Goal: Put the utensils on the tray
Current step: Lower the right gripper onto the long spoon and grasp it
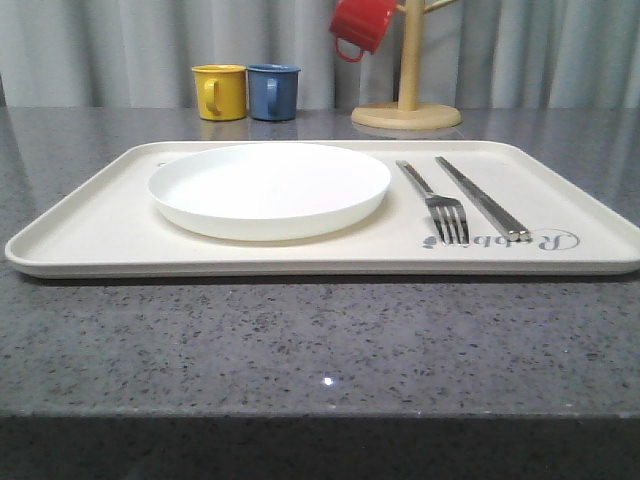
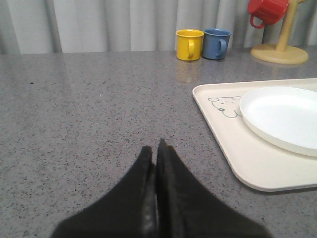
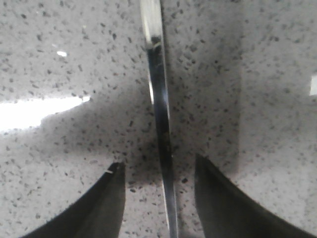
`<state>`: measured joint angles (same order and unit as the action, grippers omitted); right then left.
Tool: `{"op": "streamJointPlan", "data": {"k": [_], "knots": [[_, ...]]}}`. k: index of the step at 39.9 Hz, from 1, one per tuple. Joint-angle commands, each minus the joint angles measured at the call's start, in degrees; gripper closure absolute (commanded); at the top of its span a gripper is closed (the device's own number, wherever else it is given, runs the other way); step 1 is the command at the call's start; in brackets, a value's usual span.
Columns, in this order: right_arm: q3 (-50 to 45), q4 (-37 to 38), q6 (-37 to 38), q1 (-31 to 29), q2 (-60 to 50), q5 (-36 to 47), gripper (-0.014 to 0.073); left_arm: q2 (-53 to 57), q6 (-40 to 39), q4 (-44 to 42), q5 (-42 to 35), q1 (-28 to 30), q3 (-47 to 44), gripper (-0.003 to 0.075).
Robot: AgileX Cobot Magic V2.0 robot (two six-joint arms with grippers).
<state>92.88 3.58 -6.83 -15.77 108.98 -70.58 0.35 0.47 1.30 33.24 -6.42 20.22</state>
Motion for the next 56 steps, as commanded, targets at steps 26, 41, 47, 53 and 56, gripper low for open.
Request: {"op": "streamJointPlan", "data": {"k": [26, 41, 47, 53, 56], "knots": [[1.11, 0.4, -0.79, -0.4, -1.4, -5.95, 0.0594, 0.89, -0.47, 0.51, -4.76, 0.09, 1.44, 0.0738], [1.45, -1.19, -0.79, -0.4, -2.75, -6.0, 0.06, 0.89, -0.47, 0.51, -4.76, 0.09, 1.44, 0.0738], [1.67, -2.92, -0.68, -0.12, -5.68, -6.0, 0.06, 0.89, -0.47, 0.51, -4.76, 0.09, 1.44, 0.0738], [1.67, -4.35, 1.24, 1.43, -9.77, -6.0, 0.06, 0.89, -0.47, 0.51, -4.76, 0.09, 1.44, 0.0738], [1.67, -4.35, 1.69, 3.57, -11.67, -6.0, 0.0599, 0.89, -0.47, 0.51, -4.76, 0.09, 1.44, 0.0738]]}}
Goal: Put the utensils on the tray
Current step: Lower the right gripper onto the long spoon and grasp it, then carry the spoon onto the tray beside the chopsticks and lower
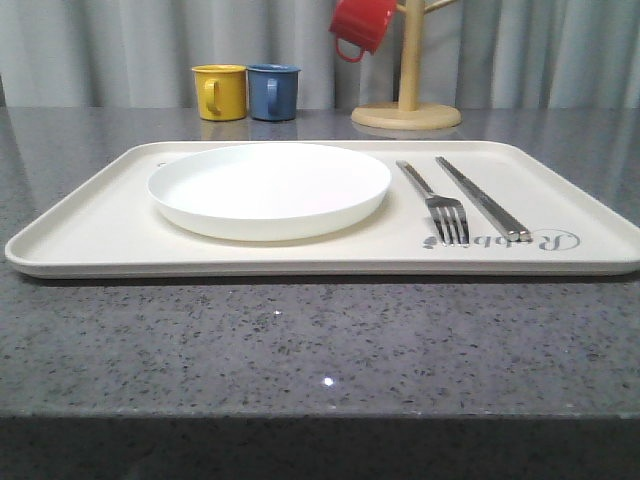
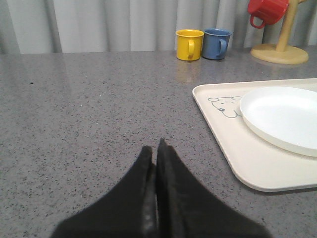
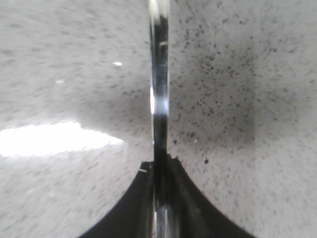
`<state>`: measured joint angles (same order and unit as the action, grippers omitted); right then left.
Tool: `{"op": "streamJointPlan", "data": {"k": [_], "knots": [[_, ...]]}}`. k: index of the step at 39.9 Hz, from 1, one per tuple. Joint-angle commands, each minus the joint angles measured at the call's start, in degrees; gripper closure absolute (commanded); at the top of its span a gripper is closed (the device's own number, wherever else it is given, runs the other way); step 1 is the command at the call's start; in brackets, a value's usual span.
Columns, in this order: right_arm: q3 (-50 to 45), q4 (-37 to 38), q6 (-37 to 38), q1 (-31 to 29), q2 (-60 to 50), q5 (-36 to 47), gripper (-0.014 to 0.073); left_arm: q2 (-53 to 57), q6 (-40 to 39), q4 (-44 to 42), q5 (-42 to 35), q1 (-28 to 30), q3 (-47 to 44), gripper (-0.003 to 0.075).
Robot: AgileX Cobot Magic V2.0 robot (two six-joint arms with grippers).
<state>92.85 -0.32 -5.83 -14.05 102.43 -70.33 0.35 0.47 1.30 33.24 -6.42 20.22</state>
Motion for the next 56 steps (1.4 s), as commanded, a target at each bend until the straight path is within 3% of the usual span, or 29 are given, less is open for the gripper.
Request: {"op": "streamJointPlan", "data": {"k": [1, 19, 26, 56], "knots": [[1.7, -0.45, 1.18, 2.35, -5.67, -6.26, 0.0598, 0.89, -0.47, 0.51, -4.76, 0.09, 1.44, 0.0738], [1.7, -0.46, 15.01, 23.08, -8.24, -6.26, 0.0598, 0.89, -0.47, 0.51, -4.76, 0.09, 1.44, 0.0738], [1.98, -0.51, 19.08, 28.28, -6.31, -6.21, 0.0598, 0.89, -0.47, 0.51, -4.76, 0.09, 1.44, 0.0738], [2.75, -0.83, 21.38, 30.15, 2.57, -5.9, 0.0598, 0.89, -0.47, 0.51, -4.76, 0.09, 1.44, 0.0738]]}}
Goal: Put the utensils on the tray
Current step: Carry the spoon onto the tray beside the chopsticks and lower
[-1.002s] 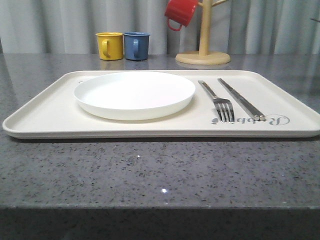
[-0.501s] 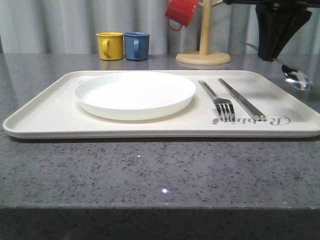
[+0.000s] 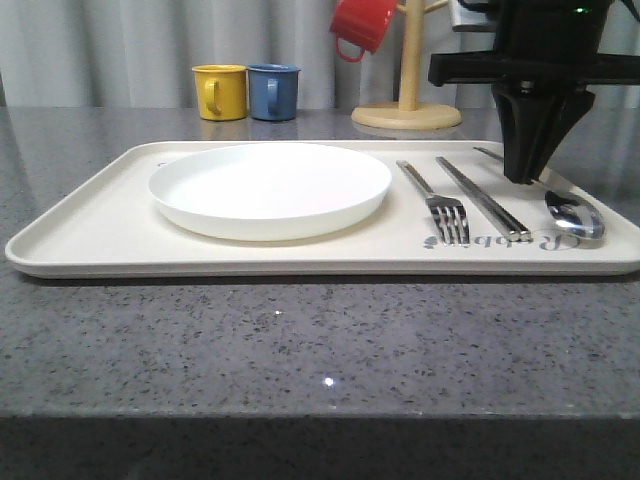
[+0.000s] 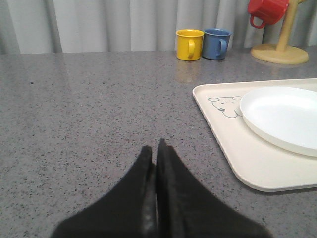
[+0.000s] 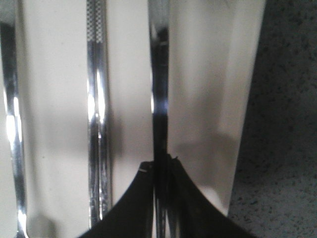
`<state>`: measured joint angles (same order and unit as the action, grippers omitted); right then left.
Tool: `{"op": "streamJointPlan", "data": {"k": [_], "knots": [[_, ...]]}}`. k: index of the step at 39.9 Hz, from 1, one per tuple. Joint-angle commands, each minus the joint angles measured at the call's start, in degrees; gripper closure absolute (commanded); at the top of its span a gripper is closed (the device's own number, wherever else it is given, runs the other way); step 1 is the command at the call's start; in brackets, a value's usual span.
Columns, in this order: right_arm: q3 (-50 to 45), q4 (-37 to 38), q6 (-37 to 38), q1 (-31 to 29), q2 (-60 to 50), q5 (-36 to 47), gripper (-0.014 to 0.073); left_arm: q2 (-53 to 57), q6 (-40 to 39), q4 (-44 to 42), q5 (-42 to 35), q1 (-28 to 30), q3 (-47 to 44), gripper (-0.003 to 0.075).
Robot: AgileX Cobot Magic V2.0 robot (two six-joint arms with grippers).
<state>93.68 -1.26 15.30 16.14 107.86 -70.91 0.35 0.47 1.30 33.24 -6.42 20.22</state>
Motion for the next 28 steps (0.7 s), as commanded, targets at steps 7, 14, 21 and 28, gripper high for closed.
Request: {"op": "streamJointPlan", "data": {"k": [7, 14, 21, 28], "knots": [[1.92, 0.16, 0.25, -0.04, -2.61, -4.98, 0.0598, 0.89, -0.47, 0.51, -4.76, 0.09, 1.44, 0.0738], [1.92, 0.16, 0.25, -0.04, -1.83, -5.04, 0.0598, 0.89, -0.47, 0.51, -4.76, 0.09, 1.44, 0.0738], [1.92, 0.16, 0.25, -0.04, -1.61, -5.16, 0.0594, 0.89, -0.47, 0.51, -4.76, 0.09, 1.44, 0.0738], [1.92, 0.16, 0.25, -0.04, -1.61, -5.23, 0.0484, 0.89, -0.47, 0.51, -4.76, 0.09, 1.44, 0.0738]]}}
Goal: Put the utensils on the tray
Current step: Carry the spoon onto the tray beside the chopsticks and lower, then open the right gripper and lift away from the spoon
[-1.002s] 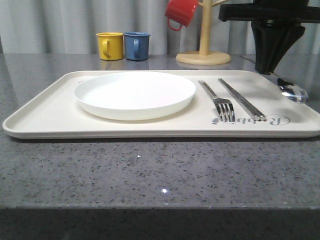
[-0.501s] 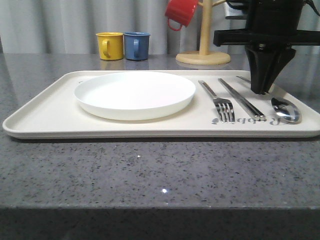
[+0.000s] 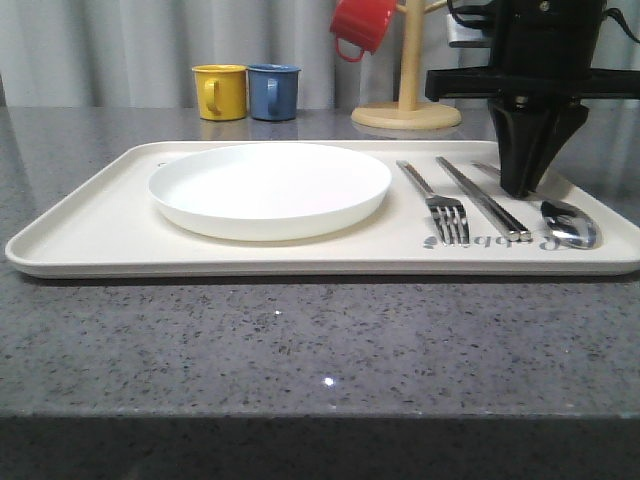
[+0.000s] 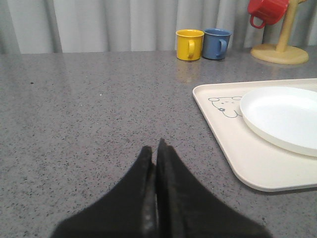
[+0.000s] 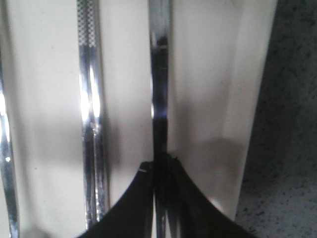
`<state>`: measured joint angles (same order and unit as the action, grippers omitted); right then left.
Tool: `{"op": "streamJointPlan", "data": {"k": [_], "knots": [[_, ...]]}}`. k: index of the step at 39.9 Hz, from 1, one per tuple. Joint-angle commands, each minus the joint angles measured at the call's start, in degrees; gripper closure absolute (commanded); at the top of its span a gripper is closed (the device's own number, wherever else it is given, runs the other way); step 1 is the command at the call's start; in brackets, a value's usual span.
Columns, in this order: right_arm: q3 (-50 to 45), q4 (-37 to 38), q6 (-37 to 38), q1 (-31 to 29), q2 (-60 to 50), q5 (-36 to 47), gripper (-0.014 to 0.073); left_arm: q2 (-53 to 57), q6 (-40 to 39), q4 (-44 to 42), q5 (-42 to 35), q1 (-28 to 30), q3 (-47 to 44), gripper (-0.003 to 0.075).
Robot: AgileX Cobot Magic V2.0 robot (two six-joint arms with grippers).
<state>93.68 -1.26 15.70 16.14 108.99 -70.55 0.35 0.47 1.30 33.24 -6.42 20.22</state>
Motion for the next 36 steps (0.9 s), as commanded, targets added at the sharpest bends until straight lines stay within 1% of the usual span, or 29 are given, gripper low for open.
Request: {"op": "streamJointPlan", "data": {"k": [1, 5, 7, 13, 22, 25, 32, 34, 36], "knots": [[1.92, 0.16, -0.15, -0.04, -2.75, -5.59, 0.0461, 0.89, -0.47, 0.51, -4.76, 0.09, 1.44, 0.0738], [1.92, 0.16, -0.15, -0.04, -2.75, -5.47, 0.0407, 0.89, -0.47, 0.51, -4.76, 0.09, 1.44, 0.0738], [1.92, 0.16, -0.15, -0.04, -2.75, -5.45, 0.0396, 0.89, -0.47, 0.51, -4.76, 0.09, 1.44, 0.0738], [2.57, 0.5, -0.15, -0.04, -2.81, -6.03, 0.0395, 0.89, -0.47, 0.51, -4.76, 0.09, 1.44, 0.0738], [8.14, 1.26, -0.15, -0.15, -6.09, -6.03, 0.0406, 0.89, -0.47, 0.51, -4.76, 0.09, 1.44, 0.0738], [9.27, 1.69, -0.15, -0.22, -7.73, -6.03, 0.0451, 0.89, -0.47, 0.51, -4.76, 0.09, 1.44, 0.0738], [9.34, 5.9, -0.2, -0.27, -10.98, -6.03, 0.067, 0.89, -0.47, 0.51, -4.76, 0.09, 1.44, 0.0738], [9.34, 6.91, -0.27, -0.49, -11.71, -6.03, 0.0652, 0.89, -0.47, 0.51, -4.76, 0.09, 1.44, 0.0738], [9.27, 6.31, -1.51, -1.34, -12.37, -6.15, 0.0656, 0.89, -0.47, 0.51, -4.76, 0.09, 1.44, 0.0738]]}}
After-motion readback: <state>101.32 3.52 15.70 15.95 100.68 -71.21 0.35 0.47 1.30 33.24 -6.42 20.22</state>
